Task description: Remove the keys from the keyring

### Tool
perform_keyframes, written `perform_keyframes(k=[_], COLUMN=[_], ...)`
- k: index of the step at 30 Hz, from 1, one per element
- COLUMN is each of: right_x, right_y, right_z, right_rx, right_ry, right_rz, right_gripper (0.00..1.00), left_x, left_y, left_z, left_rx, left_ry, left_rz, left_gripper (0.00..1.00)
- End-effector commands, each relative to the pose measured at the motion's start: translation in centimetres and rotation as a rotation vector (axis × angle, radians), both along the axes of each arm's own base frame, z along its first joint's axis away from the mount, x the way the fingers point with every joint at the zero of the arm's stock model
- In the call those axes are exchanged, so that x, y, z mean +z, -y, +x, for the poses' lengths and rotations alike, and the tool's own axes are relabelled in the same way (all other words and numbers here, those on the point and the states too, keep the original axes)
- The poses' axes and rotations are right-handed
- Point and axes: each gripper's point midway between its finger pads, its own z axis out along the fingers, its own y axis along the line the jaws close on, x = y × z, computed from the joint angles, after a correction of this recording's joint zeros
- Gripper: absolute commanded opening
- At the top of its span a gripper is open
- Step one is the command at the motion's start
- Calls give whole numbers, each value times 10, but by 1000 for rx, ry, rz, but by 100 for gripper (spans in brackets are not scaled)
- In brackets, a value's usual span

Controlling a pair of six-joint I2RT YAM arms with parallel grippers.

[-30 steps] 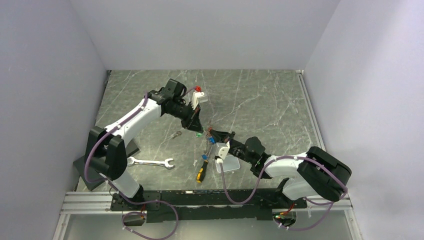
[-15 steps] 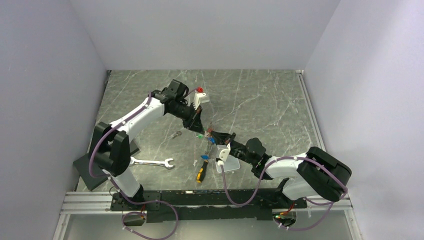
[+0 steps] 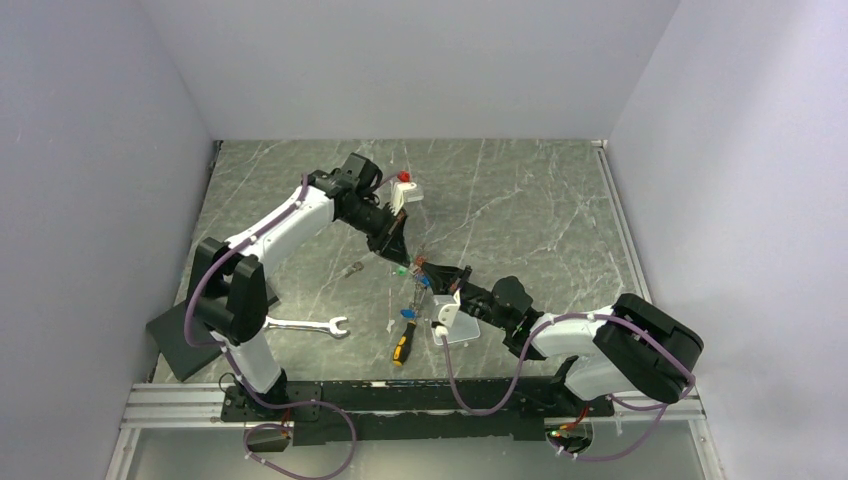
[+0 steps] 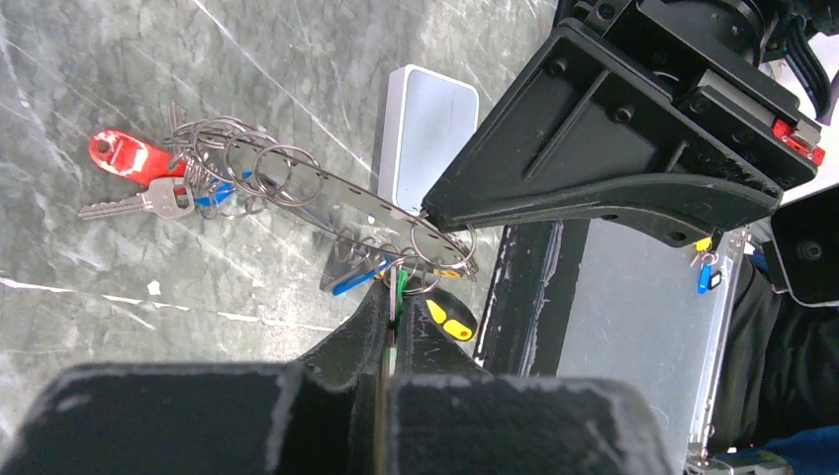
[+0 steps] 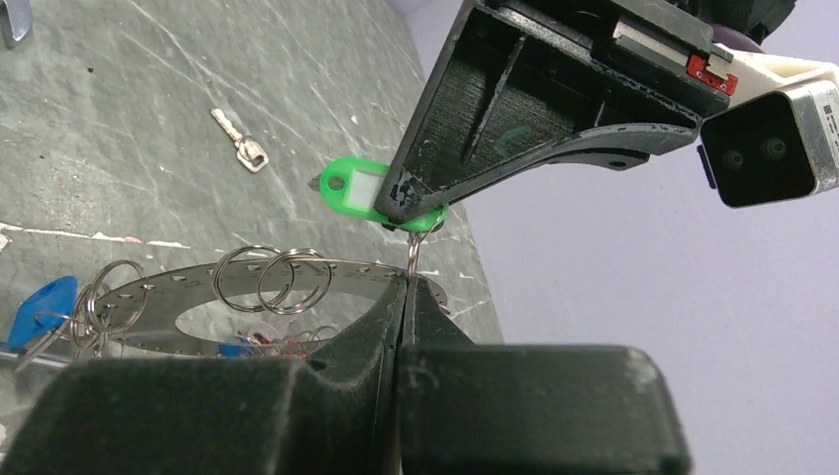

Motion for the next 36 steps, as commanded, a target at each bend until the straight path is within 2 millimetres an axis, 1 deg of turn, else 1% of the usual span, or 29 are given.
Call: perform_keyframes(k=[1,7,15,21,36], right_x=[12,3,-4,-6,-7], right_y=[-5,-5,-5,-5,-6], right_z=[-9,-9,-7,-1,8], right_rx=[52,60,55,29,-11], right_ry=[67,88,95,68,25], right_rz=[6,-53,-100,-111,-115], right_gripper=[0,0,0,0,0], left_x=[17,26,38,45,49], left_y=[-3,-8,-12,-11,-1], left_z=[5,-2,-9,-18,-44], left_rx=[-18,-30,-47,-67,-143], left_ry=[49,52,55,31,-40], left_rz=[-7,4,6,-13,-26], left_gripper=[0,0,0,0,0])
